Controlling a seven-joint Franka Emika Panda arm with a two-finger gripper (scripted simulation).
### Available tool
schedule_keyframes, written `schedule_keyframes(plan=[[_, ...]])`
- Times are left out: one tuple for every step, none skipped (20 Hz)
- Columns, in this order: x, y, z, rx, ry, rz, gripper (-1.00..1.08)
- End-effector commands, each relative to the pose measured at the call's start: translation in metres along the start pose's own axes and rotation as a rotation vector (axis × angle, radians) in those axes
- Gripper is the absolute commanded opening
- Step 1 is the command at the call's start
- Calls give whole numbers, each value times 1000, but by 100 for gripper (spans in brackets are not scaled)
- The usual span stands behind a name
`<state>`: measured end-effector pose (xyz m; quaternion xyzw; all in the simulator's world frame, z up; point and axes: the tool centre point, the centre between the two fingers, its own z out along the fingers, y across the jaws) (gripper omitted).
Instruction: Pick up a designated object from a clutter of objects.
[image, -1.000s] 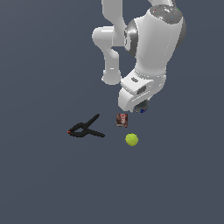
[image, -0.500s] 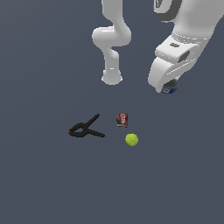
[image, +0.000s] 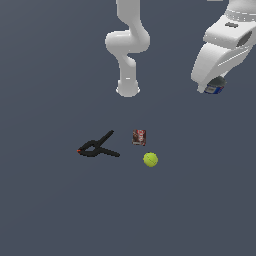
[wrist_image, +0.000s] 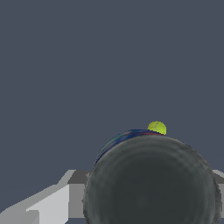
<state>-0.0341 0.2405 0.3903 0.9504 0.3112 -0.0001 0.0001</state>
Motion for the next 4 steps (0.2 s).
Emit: schedule_keyframes(plan=[[2,-3,-4,0,0,1,-100],[3,-4,-5,0,0,1,-100],[3,-4,-5,0,0,1,-100],[3,-4,-5,0,0,1,-100]])
